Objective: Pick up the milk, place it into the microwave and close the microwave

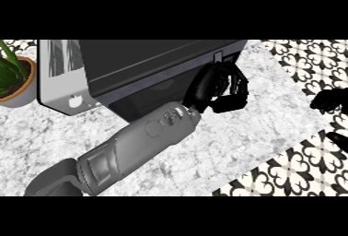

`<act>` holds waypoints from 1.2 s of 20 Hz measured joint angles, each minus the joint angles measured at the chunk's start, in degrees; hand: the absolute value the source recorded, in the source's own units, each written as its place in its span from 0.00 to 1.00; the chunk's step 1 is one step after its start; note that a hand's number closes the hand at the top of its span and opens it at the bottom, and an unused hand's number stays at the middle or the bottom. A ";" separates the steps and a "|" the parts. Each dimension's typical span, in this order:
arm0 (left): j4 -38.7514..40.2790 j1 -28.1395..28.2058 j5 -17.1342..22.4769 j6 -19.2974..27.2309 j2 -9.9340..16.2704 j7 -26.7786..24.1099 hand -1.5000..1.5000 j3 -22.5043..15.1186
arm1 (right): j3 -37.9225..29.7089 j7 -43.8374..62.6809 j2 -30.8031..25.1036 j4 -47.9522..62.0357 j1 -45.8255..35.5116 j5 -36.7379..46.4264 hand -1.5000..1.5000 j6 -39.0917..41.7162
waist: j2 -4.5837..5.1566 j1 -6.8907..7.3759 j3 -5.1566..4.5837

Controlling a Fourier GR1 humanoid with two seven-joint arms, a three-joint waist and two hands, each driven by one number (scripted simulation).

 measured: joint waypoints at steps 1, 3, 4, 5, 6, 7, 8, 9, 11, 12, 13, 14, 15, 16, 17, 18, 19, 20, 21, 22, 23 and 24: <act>0.08 -0.02 0.25 0.08 0.09 0.00 1.00 -0.09 | 0.53 0.41 -0.27 -1.01 -0.33 -0.04 1.00 0.44 | -0.07 -0.12 0.01; 0.08 0.06 0.67 0.51 0.28 -0.25 1.00 -0.25 | 1.59 1.24 -0.54 -2.88 -0.83 -0.21 1.00 1.11 | -0.14 -0.38 0.02; 0.11 0.12 0.85 0.69 0.40 -0.41 1.00 -0.32 | 2.04 1.63 -0.66 -3.79 -1.00 -0.36 1.00 1.37 | -0.20 -0.56 0.01; 0.08 0.19 1.09 0.84 0.54 -0.47 1.00 -0.37 | 2.46 2.01 -0.80 -4.63 -1.13 -0.50 1.00 1.64 | -0.26 -0.73 0.02; 0.11 0.26 1.28 1.01 0.62 -0.60 1.00 -0.41 | 2.88 2.37 -0.88 -5.49 -1.21 -0.65 1.00 1.85 | -0.32 -0.88 0.01; 0.08 0.34 1.44 1.23 0.75 -0.74 1.00 -0.51 | 3.31 2.75 -1.00 -6.30 -1.29 -0.79 1.00 2.11 | -0.37 -1.05 0.01; -0.01 0.42 1.59 1.50 0.91 -0.91 1.00 -0.61 | 3.69 3.14 -1.10 -7.02 -1.39 -0.94 1.00 2.30 | -0.38 -1.23 0.01; -0.25 0.47 1.62 1.84 1.15 -1.14 1.00 -0.71 | 4.01 3.45 -1.11 -7.79 -1.46 -1.19 1.00 2.43 | -0.49 -1.42 0.02; -1.43 0.66 1.69 2.59 1.58 -1.92 1.00 -0.83 | 4.56 4.02 -1.19 -9.13 -1.63 -1.63 1.00 2.70 | -0.65 -1.65 0.02; -1.75 0.76 1.85 2.94 1.68 -2.11 1.00 -0.80 | 4.91 4.29 -1.16 -9.82 -1.56 -1.84 1.00 2.84 | -0.69 -1.82 0.03; -1.93 0.91 1.90 3.38 1.80 -2.34 1.00 -0.84 | 5.11 4.58 -1.31 -10.52 -1.55 -2.01 1.00 2.98 | -0.78 -2.08 0.02; -1.99 0.95 1.97 3.66 1.77 -2.57 1.00 -0.85 | 5.29 4.80 -1.36 -11.12 -1.50 -2.24 1.00 3.10 | -0.78 -2.13 0.03; -2.04 0.98 2.09 3.95 1.73 -2.74 1.00 -0.79 | 5.49 5.03 -1.41 -11.66 -1.39 -2.47 1.00 3.21 | -0.78 -2.18 0.04; -2.13 1.06 2.23 4.34 1.76 -2.86 1.00 -0.78 | 5.71 5.27 -1.42 -12.29 -1.34 -2.70 1.00 3.33 | -0.81 -2.32 0.04; -2.21 1.17 2.31 4.69 1.84 -3.03 1.00 -0.78 | 5.88 5.46 -1.39 -12.93 -1.30 -2.96 1.00 3.35 | -0.83 -2.51 0.04; -2.28 1.24 2.36 5.09 1.87 -3.20 1.00 -0.79 | 6.09 5.71 -1.43 -13.53 -1.29 -3.14 1.00 3.45 | -0.82 -2.63 0.04; -2.31 1.29 2.48 5.42 1.86 -3.32 1.00 -0.74 | 6.27 5.92 -1.46 -14.11 -1.21 -3.32 1.00 3.53 | -0.82 -2.72 0.04; -2.38 1.33 2.56 5.75 1.89 -3.44 1.00 -0.76 | 6.42 6.11 -1.45 -14.62 -1.15 -3.53 1.00 3.58 | -0.81 -2.82 0.04; -2.46 1.39 2.60 6.10 1.93 -3.62 1.00 -0.80 | 6.56 6.31 -1.46 -15.15 -1.14 -3.73 1.00 3.64 | -0.79 -2.93 0.04; -2.58 1.47 2.64 6.55 2.04 -3.68 1.00 -0.87 | 6.68 6.50 -1.50 -15.56 -1.01 -3.95 1.00 3.73 | -0.80 -3.11 0.07; -2.67 1.52 2.68 6.90 2.06 -3.82 1.00 -0.86 | 6.74 6.65 -1.53 -16.05 -1.01 -4.11 1.00 3.77 | -0.76 -3.19 0.07; -2.75 1.58 2.74 7.24 2.11 -3.88 1.00 -0.90 | 6.87 6.80 -1.53 -16.54 -0.93 -4.29 1.00 3.83 | -0.77 -3.32 0.08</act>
